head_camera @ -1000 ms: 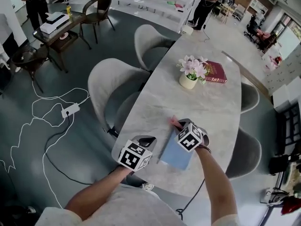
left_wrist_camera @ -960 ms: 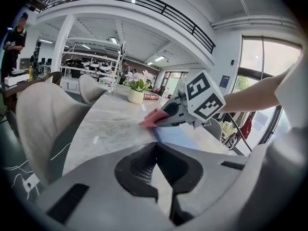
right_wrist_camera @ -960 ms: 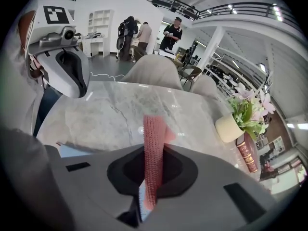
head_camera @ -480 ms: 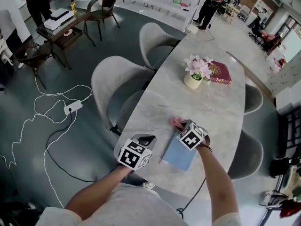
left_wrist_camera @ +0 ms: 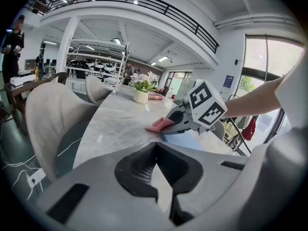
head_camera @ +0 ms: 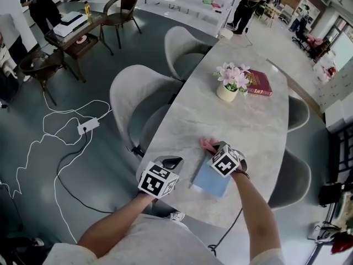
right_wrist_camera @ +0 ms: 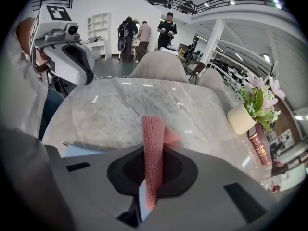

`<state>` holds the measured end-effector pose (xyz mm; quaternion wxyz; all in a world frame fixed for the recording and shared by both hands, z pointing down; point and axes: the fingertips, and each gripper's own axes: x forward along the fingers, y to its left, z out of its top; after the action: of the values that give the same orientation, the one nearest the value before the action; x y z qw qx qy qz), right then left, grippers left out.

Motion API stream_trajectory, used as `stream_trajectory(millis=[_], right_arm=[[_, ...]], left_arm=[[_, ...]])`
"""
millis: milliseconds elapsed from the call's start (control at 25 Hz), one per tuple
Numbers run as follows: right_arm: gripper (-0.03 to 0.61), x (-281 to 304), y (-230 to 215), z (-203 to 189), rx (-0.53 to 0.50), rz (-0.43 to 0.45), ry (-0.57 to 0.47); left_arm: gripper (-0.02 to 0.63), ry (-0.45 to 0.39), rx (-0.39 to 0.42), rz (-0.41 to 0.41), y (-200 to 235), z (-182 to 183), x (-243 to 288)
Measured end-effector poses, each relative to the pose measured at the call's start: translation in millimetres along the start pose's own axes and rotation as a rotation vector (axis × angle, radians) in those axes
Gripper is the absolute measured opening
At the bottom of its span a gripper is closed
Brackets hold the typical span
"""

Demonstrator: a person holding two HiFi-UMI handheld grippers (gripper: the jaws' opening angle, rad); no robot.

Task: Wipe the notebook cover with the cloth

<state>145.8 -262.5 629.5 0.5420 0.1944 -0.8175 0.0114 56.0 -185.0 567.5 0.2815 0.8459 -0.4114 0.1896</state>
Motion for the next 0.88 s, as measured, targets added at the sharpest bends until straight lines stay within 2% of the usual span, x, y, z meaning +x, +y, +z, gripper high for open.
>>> stream_trajectory(millis=[880], right_arm=[[0.015, -28.0, 81.5, 7.4, -0.054, 0.111, -0.082]], left_arm=[[0.008, -0.027, -0.004, 0.003, -21.3, -4.0, -7.7]])
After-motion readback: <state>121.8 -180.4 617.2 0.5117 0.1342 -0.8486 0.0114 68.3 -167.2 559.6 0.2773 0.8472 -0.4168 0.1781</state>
